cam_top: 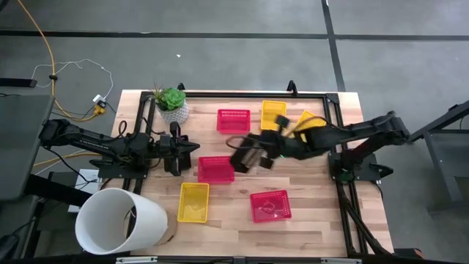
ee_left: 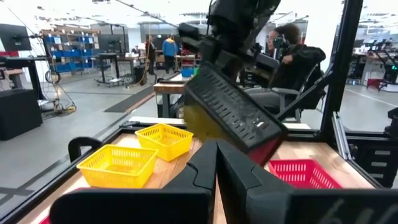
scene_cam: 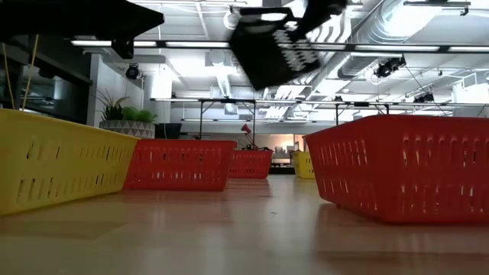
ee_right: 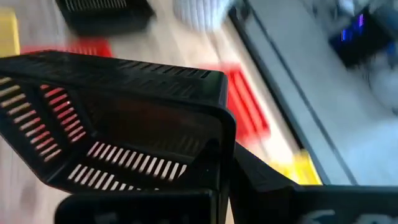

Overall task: Stack baskets by color
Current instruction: Stack the bottom black bin on top of the top black bins

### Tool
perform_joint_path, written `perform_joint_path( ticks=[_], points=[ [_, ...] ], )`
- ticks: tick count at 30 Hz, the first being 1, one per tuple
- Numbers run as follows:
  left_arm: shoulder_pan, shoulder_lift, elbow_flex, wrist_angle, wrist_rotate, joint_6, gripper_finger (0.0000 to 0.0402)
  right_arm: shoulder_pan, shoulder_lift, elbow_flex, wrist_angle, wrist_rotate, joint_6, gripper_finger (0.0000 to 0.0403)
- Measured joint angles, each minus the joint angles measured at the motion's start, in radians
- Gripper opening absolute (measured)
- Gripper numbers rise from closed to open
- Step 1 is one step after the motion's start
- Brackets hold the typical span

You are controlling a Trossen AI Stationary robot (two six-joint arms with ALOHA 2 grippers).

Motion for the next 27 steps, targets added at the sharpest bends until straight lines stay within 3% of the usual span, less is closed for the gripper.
perform_joint_path(
  ticks=[5,10,14,22,27],
  points=[
    [-0.011,0.000,0.000,0.035,0.000,0.027,0.0000,-0.094,0.106,0.000,0.322,-0.131,-0.186,0.0000],
    [-0.050,-0.012,0.000,0.055,-0.003,0.068,0.0000,-0.167,0.225,-0.001,0.472,-0.212,-0.243,0.0000],
    [-0.095,-0.033,0.000,0.055,-0.067,0.091,0.0000,-0.197,0.284,-0.001,0.612,-0.264,-0.269,0.0000],
    [-0.175,-0.028,0.013,0.016,-0.191,0.087,0.0005,-0.213,0.288,-0.001,0.628,-0.233,-0.248,0.0000],
    [-0.181,0.049,0.167,-0.172,-0.253,0.089,0.0054,-0.213,0.287,0.007,0.601,-0.149,-0.229,0.0000]
  ],
)
